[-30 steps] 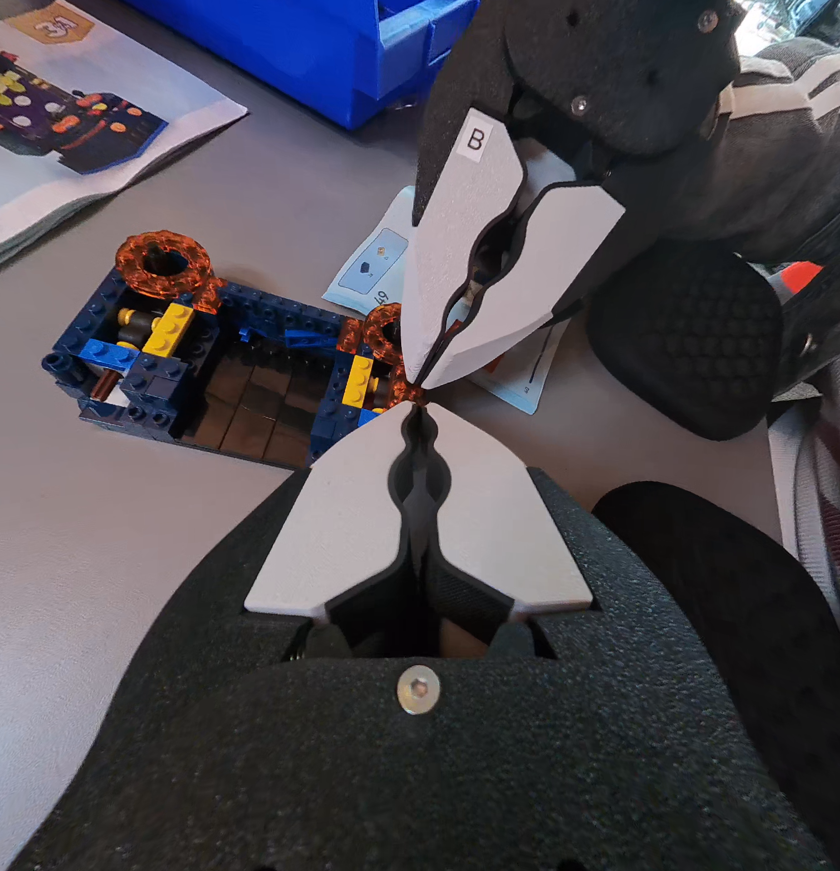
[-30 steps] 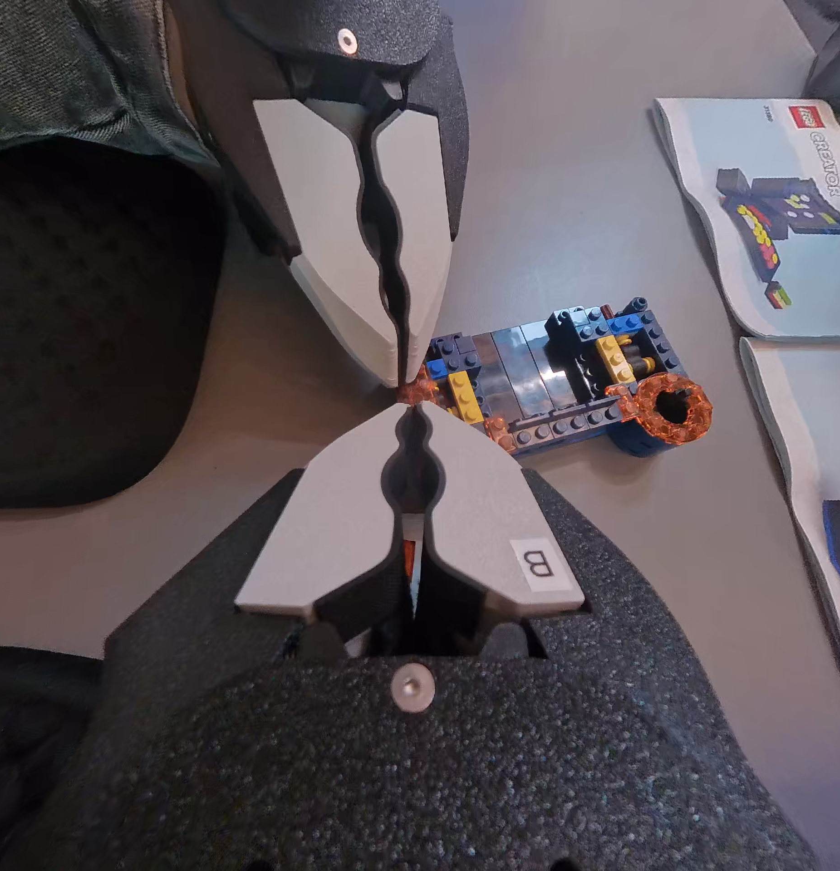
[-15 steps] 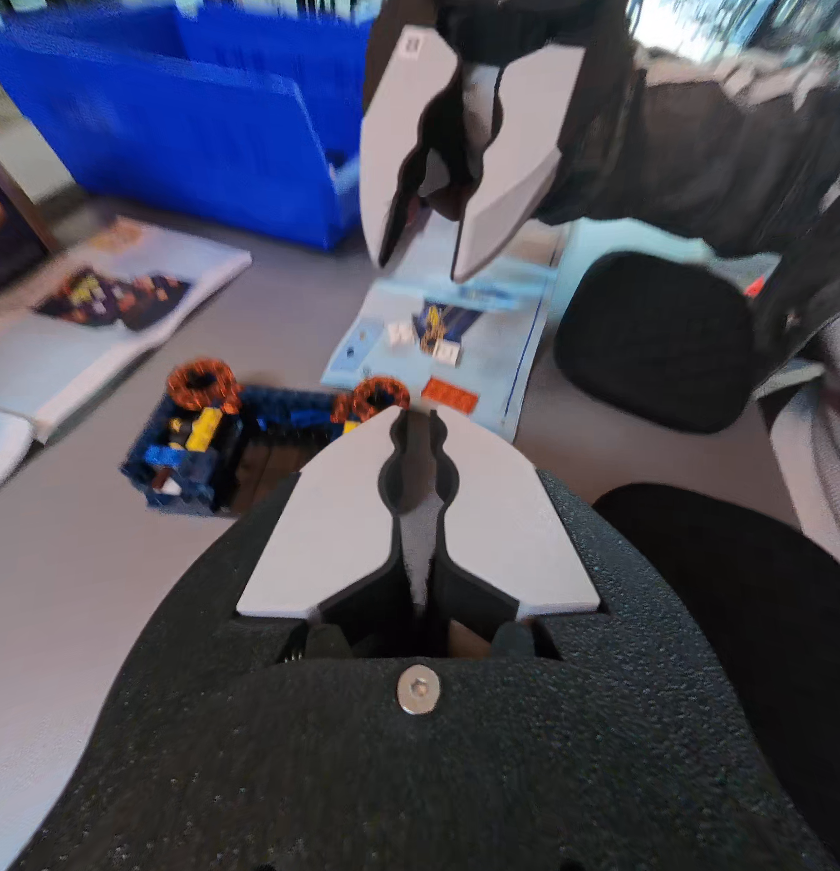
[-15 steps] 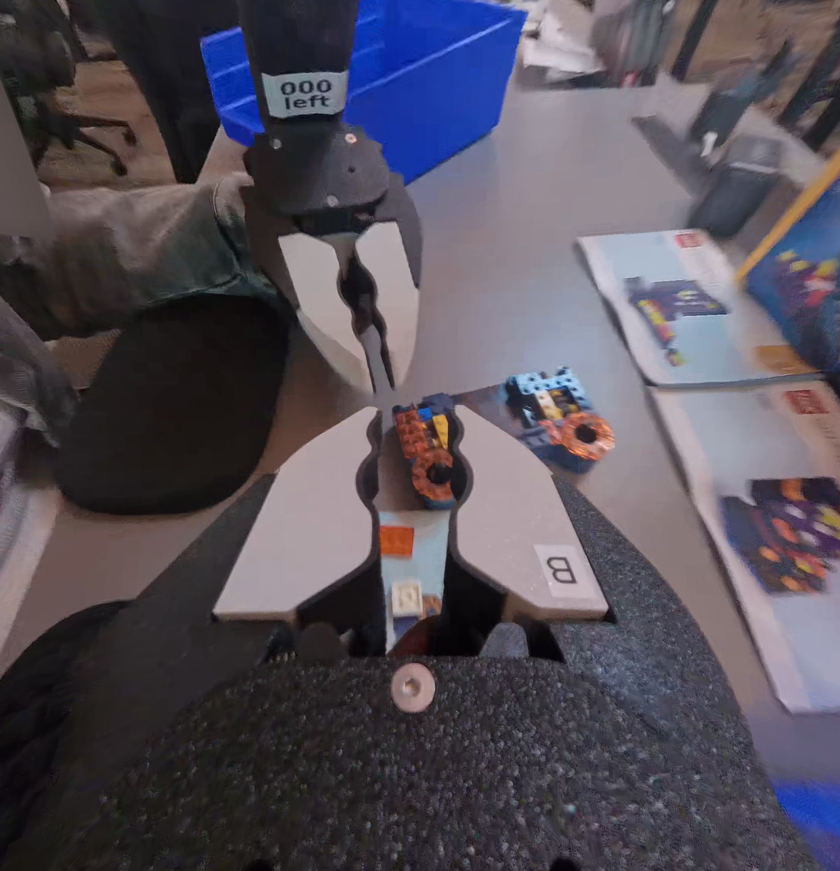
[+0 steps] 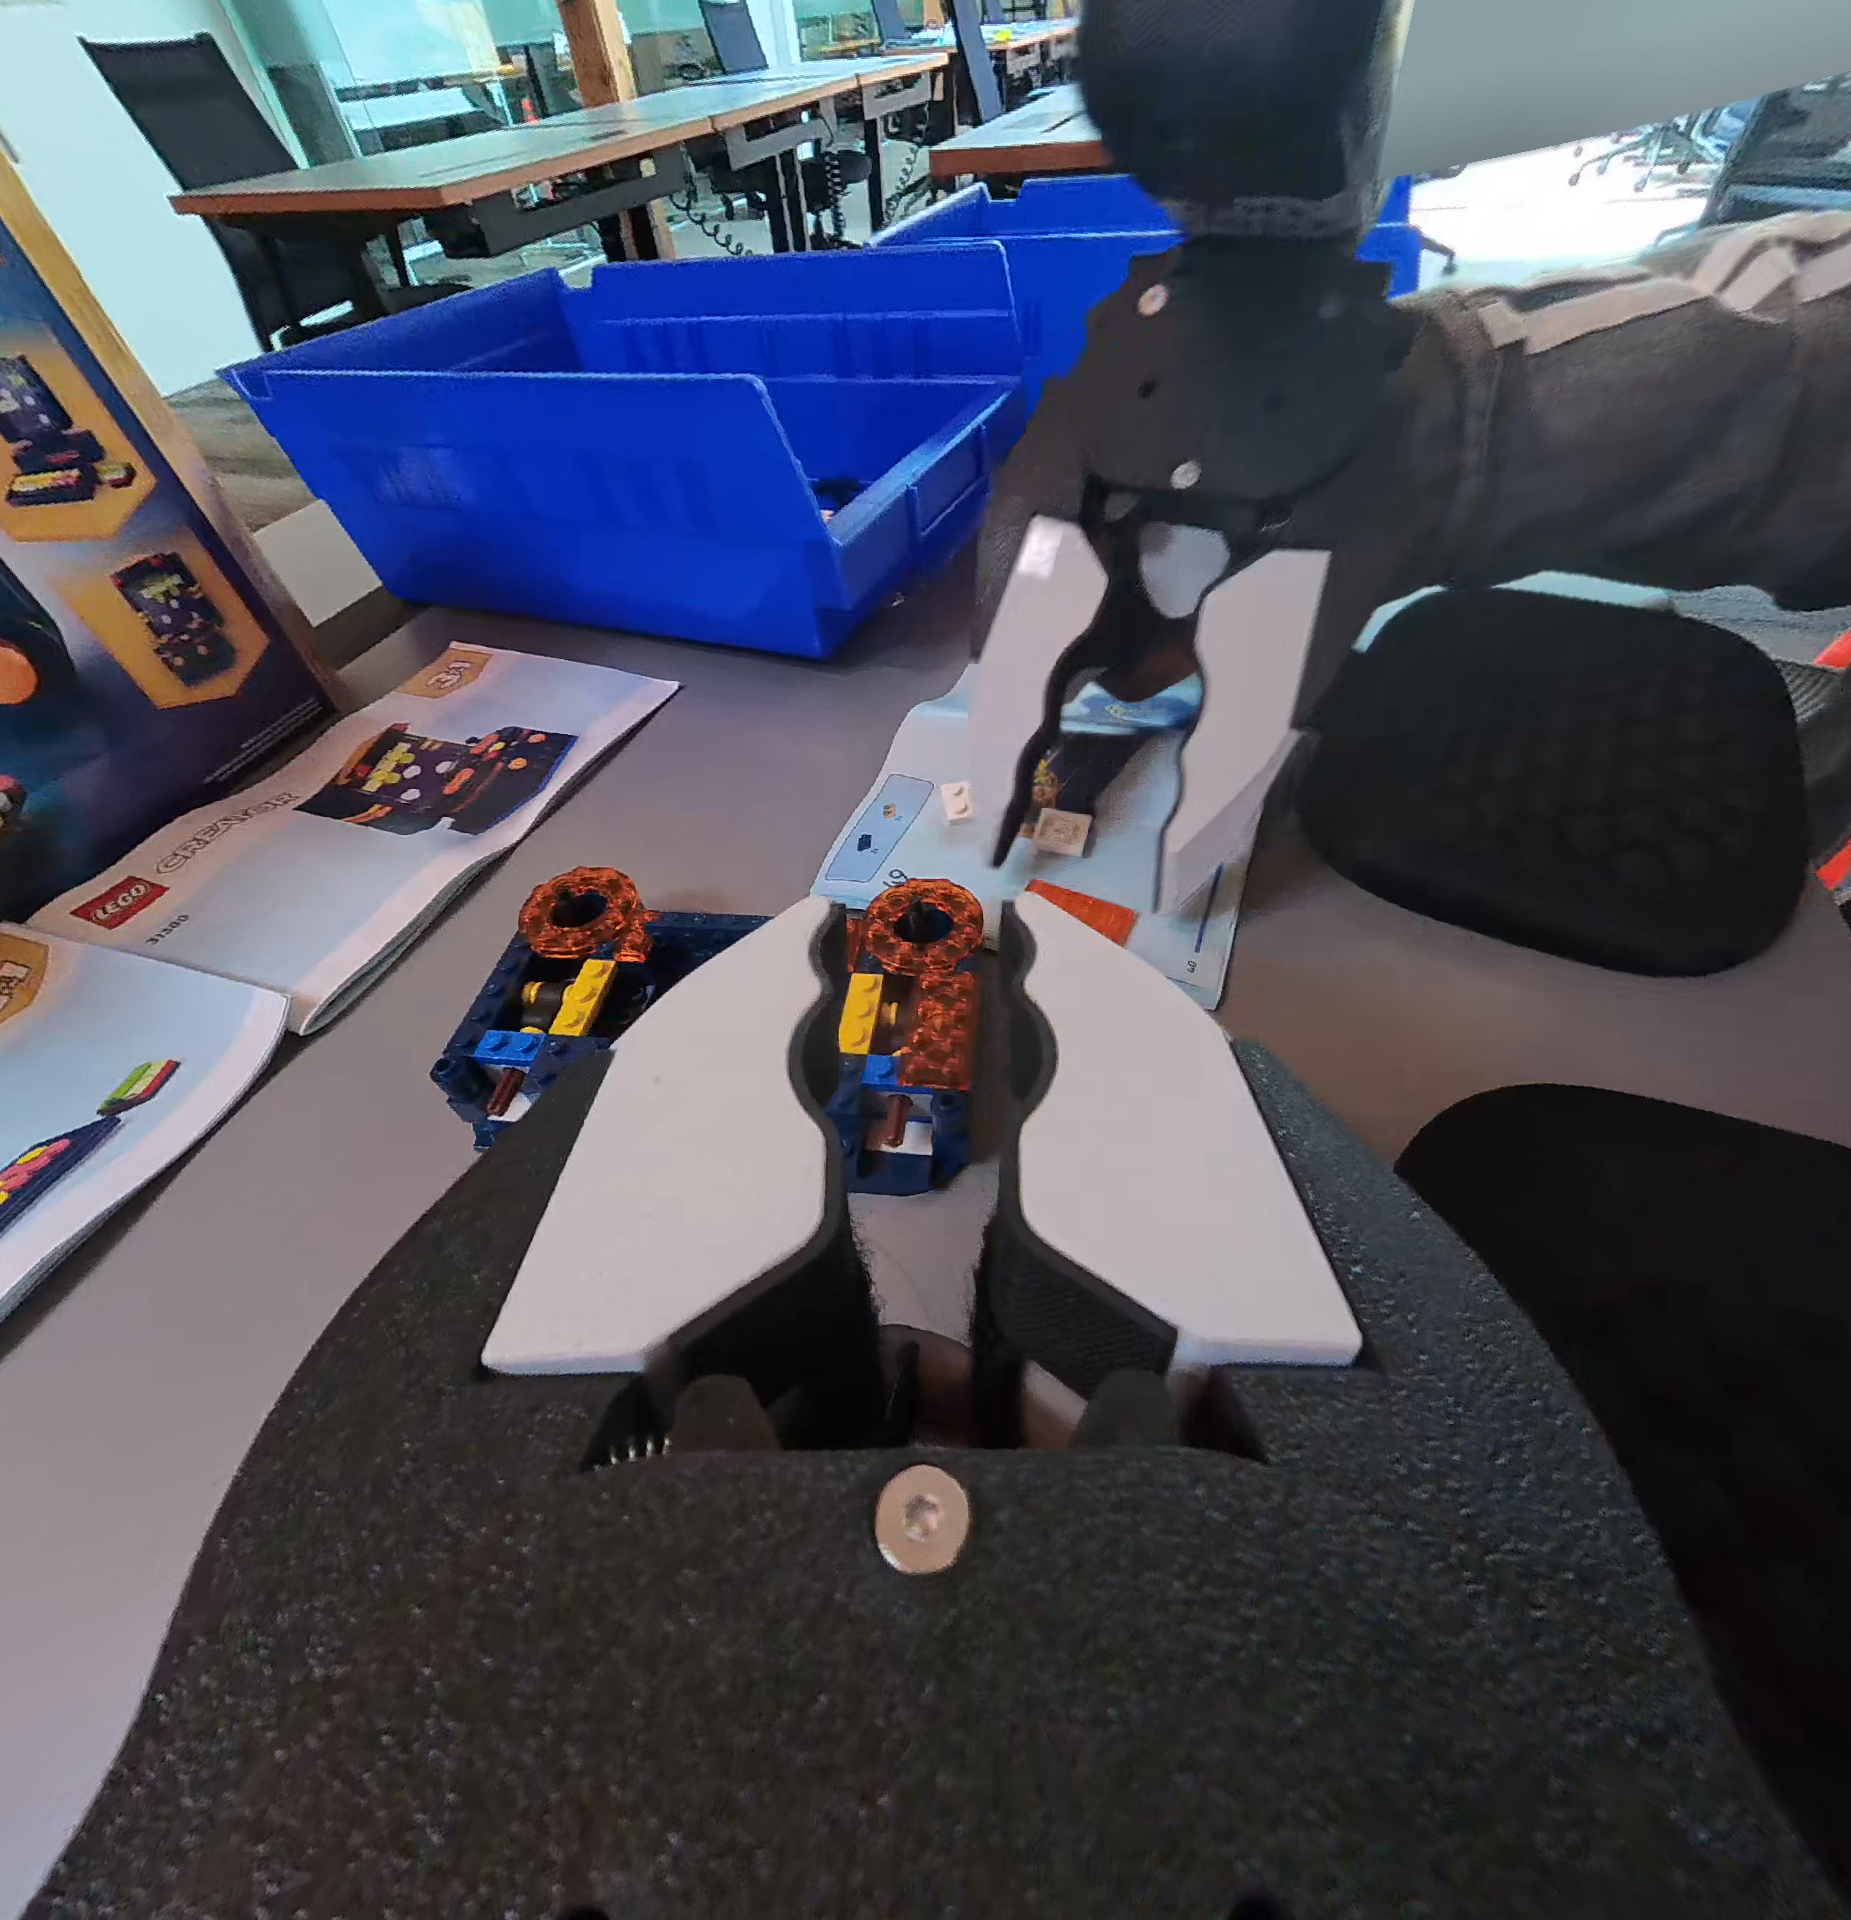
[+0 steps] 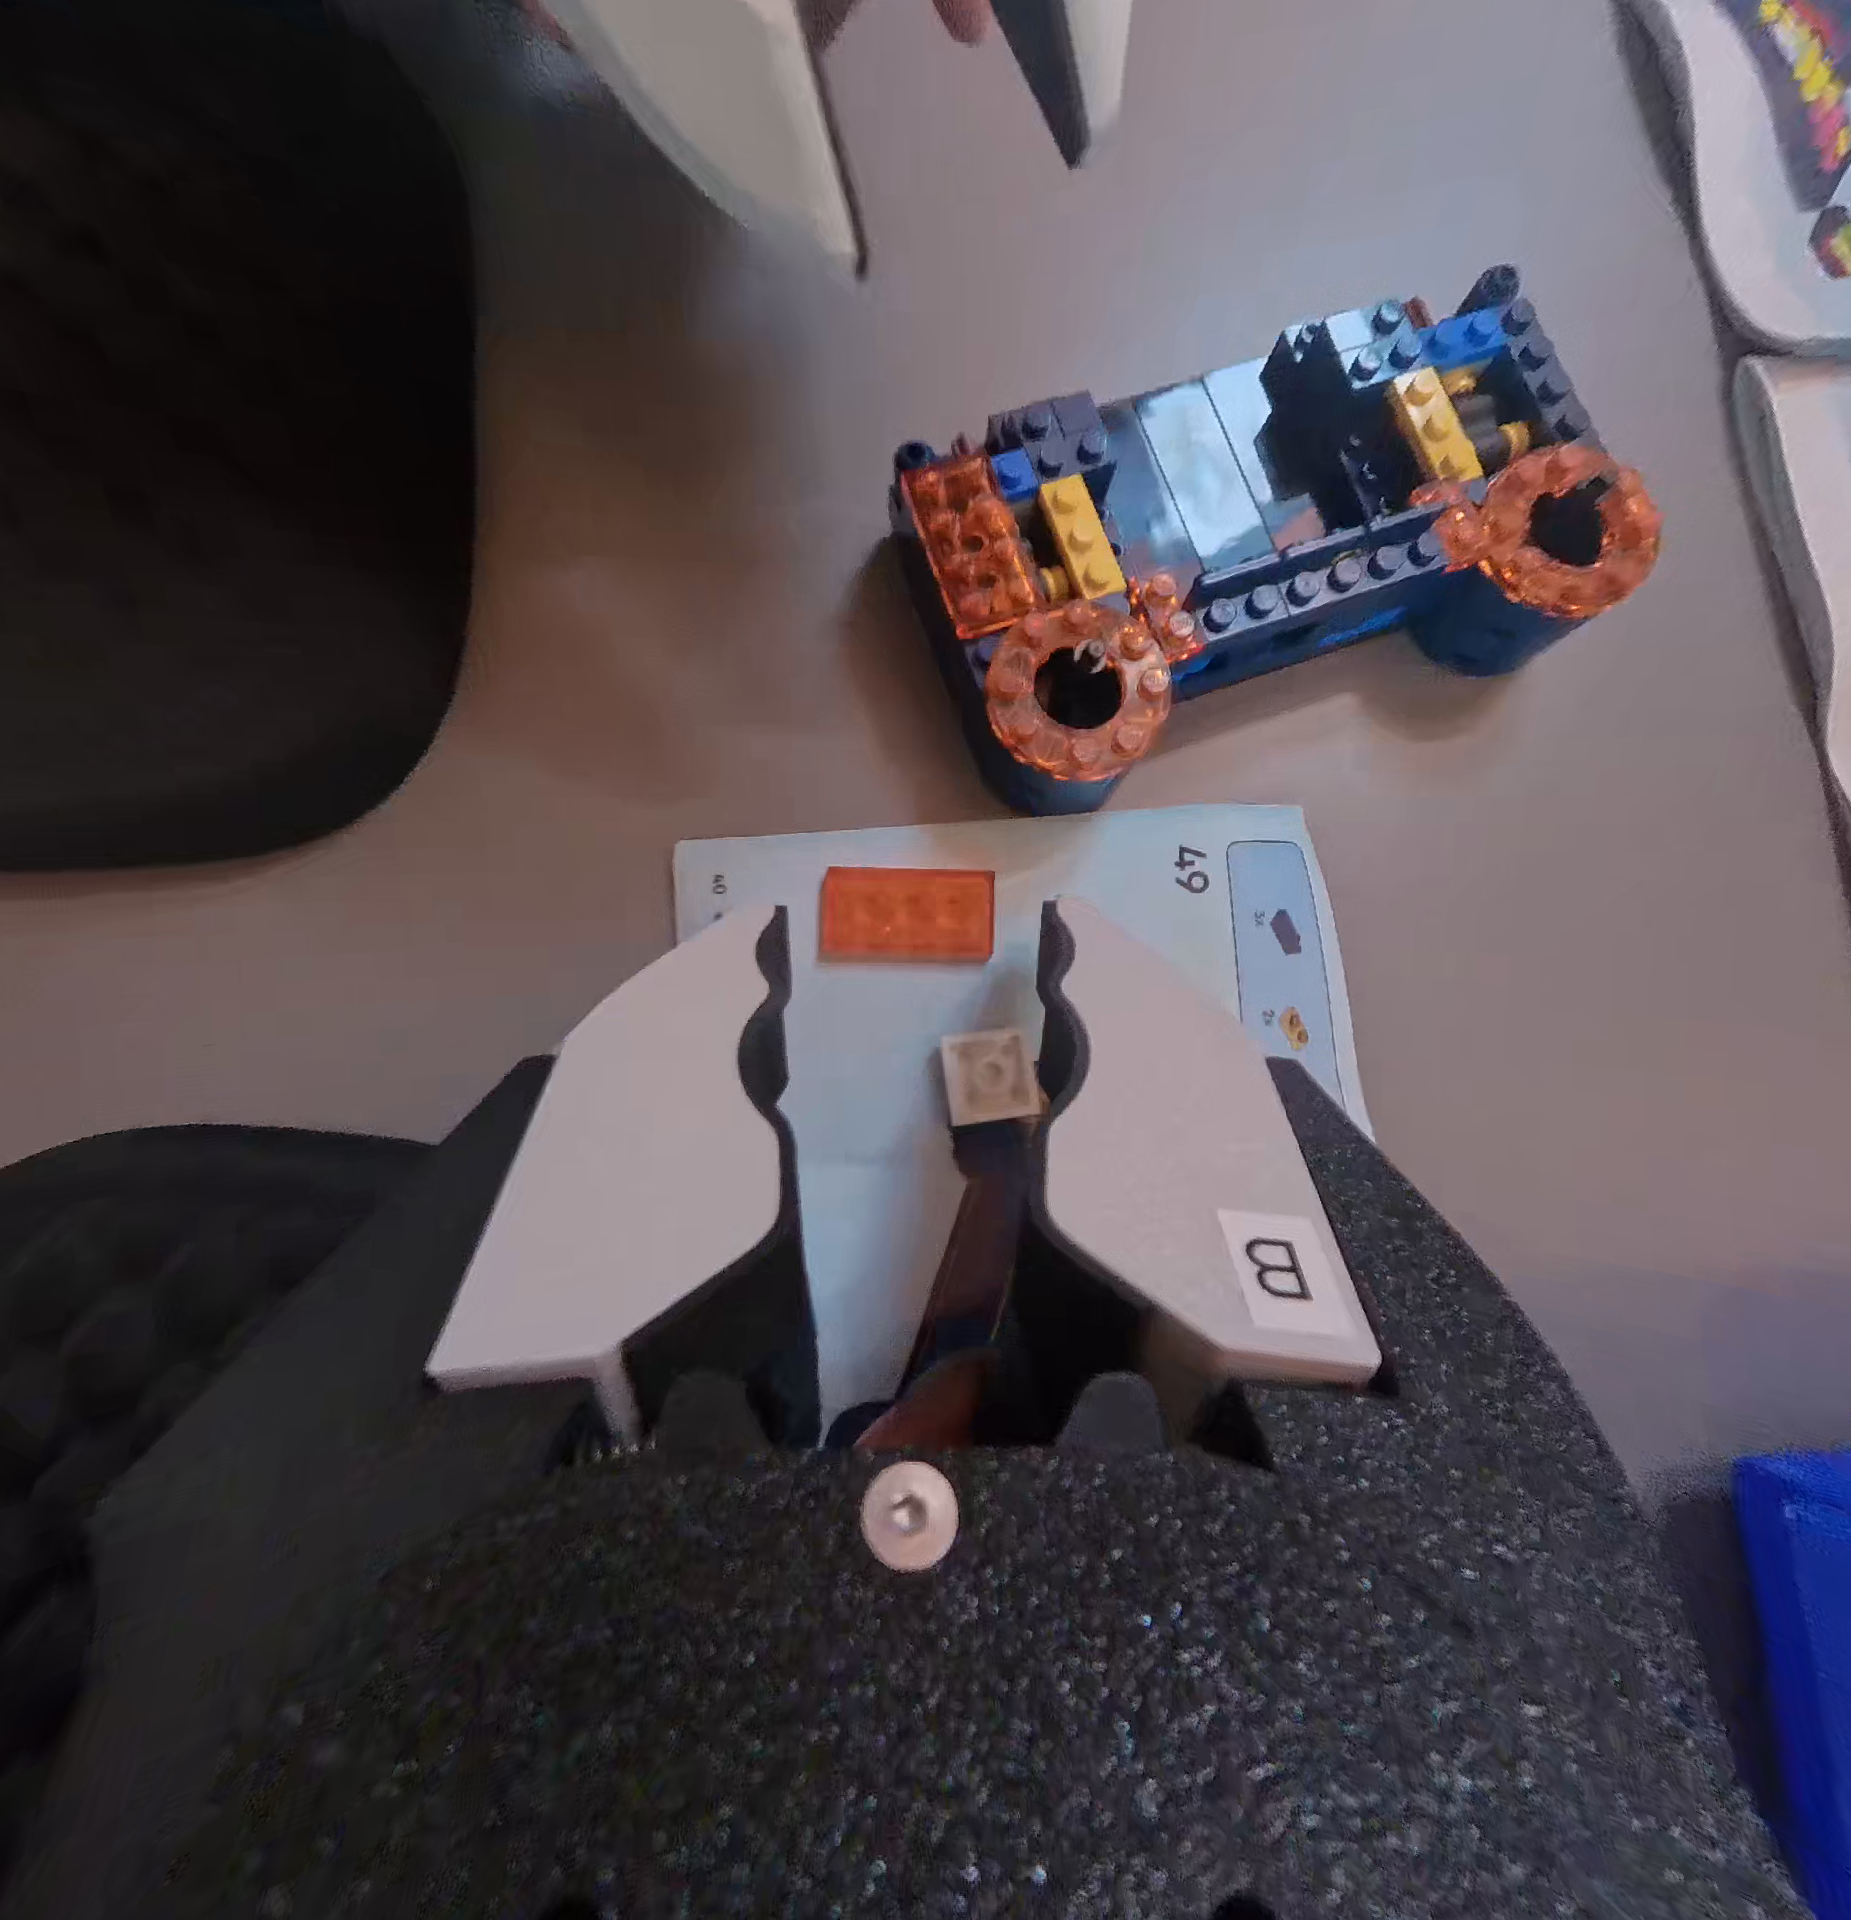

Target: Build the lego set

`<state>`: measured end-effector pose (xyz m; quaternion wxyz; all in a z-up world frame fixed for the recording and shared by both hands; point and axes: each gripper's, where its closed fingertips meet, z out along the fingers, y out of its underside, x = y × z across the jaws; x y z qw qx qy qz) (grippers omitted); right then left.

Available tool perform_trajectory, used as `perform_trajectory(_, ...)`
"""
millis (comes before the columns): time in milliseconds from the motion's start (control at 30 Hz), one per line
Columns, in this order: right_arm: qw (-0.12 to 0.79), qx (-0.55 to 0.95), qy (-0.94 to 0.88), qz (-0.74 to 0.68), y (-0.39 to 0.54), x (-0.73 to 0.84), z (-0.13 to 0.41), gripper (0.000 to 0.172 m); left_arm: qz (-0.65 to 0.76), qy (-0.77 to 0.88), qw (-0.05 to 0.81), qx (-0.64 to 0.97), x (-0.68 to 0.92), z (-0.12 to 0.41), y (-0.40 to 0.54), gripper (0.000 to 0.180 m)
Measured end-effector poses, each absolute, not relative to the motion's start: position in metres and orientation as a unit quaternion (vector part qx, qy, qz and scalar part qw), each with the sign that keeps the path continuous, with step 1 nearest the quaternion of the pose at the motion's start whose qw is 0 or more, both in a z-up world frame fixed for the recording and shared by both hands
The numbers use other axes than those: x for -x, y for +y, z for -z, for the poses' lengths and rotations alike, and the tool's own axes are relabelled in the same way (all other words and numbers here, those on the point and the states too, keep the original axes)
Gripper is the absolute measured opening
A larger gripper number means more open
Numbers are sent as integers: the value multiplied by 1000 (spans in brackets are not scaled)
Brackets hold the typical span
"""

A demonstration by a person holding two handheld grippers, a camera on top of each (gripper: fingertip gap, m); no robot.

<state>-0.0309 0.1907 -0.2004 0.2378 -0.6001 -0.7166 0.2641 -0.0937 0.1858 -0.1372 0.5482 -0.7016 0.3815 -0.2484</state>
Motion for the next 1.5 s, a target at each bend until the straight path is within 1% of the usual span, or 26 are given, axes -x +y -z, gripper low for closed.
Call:
perform_trajectory(67, 218, 596, -732, -250, 190, 32, 210, 40, 244, 381, 552, 701, 95, 137, 186, 27)
perform_trajectory(100, 226, 586, -734, -257, 189, 34, 210, 32, 238, 374, 555, 704, 97, 137, 189, 27)
perform_trajectory(167, 236, 576, -740, -255, 188, 34, 209, 32, 235, 352, 560, 712, 102, 136, 194, 27)
perform_trajectory(200, 257, 572, -738, -249, 192, 35, 206, 32, 235, 326, 564, 721, 105, 134, 198, 25)
perform_trajectory(267, 327, 557, -720, -253, 200, 40, 184, 32, 263, 247, 572, 737, 111, 125, 207, 20)
perform_trajectory(333, 427, 539, -686, -236, 214, 47, 148, 32, 348, 163, 553, 739, 104, 115, 210, 19)
perform_trajectory(400, 523, 506, -659, -194, 222, 52, 111, 32, 441, 139, 519, 719, 81, 105, 202, 21)
perform_trajectory(433, 556, 488, -650, -175, 221, 54, 98, 32, 460, 139, 510, 713, 71, 103, 199, 21)
perform_trajectory(500, 590, 466, -641, -153, 215, 59, 83, 31, 456, 145, 513, 713, 61, 101, 199, 10)
perform_trajectory(567, 607, 460, -635, -131, 215, 61, 79, 32, 466, 142, 523, 699, 58, 93, 198, 4)
perform_trajectory(633, 616, 452, -632, -126, 214, 62, 78, 32, 488, 134, 511, 695, 59, 90, 198, 12)
perform_trajectory(667, 617, 453, -629, -136, 213, 62, 78, 31, 498, 128, 506, 692, 60, 89, 199, 19)
perform_trajectory(767, 611, 459, -629, -143, 210, 61, 82, 32, 554, 110, 490, 664, 60, 81, 194, 24)
perform_trajectory(800, 614, 454, -629, -146, 207, 61, 82, 32, 566, 112, 480, 661, 57, 81, 192, 21)
perform_trajectory(867, 616, 449, -627, -164, 198, 64, 81, 31, 567, 130, 470, 665, 50, 85, 188, 5)
perform_trajectory(933, 607, 438, -641, -166, 195, 63, 83, 31, 557, 149, 461, 675, 51, 88, 186, 4)
perform_trajectory(1000, 563, 412, -689, -195, 188, 61, 86, 33, 554, 179, 439, 684, 58, 89, 180, 4)
perform_trajectory(1033, 525, 390, -725, -216, 183, 57, 89, 37, 566, 187, 414, 688, 61, 87, 177, 4)
perform_trajectory(1067, 488, 367, -756, -234, 178, 53, 90, 37, 583, 201, 373, 693, 63, 87, 170, 4)
perform_trajectory(1133, 468, 332, -783, -240, 179, 51, 84, 36, 605, 232, 293, 703, 63, 87, 155, 4)
perform_trajectory(1267, 433, 250, -833, -237, 165, 58, 87, 36, 607, 267, 227, 714, 60, 89, 145, 4)
perform_trajectory(1300, 428, 241, -839, -235, 164, 61, 90, 30, 600, 275, 216, 719, 59, 92, 143, 4)
perform_trajectory(1333, 424, 238, -843, -230, 164, 63, 92, 18, 596, 282, 210, 722, 58, 94, 141, 4)
perform_trajectory(1433, 408, 247, -846, -239, 164, 64, 98, 17, 587, 289, 213, 726, 59, 98, 141, 4)
perform_trajectory(1500, 413, 274, -830, -255, 169, 66, 97, 17, 580, 287, 252, 719, 62, 93, 148, 7)
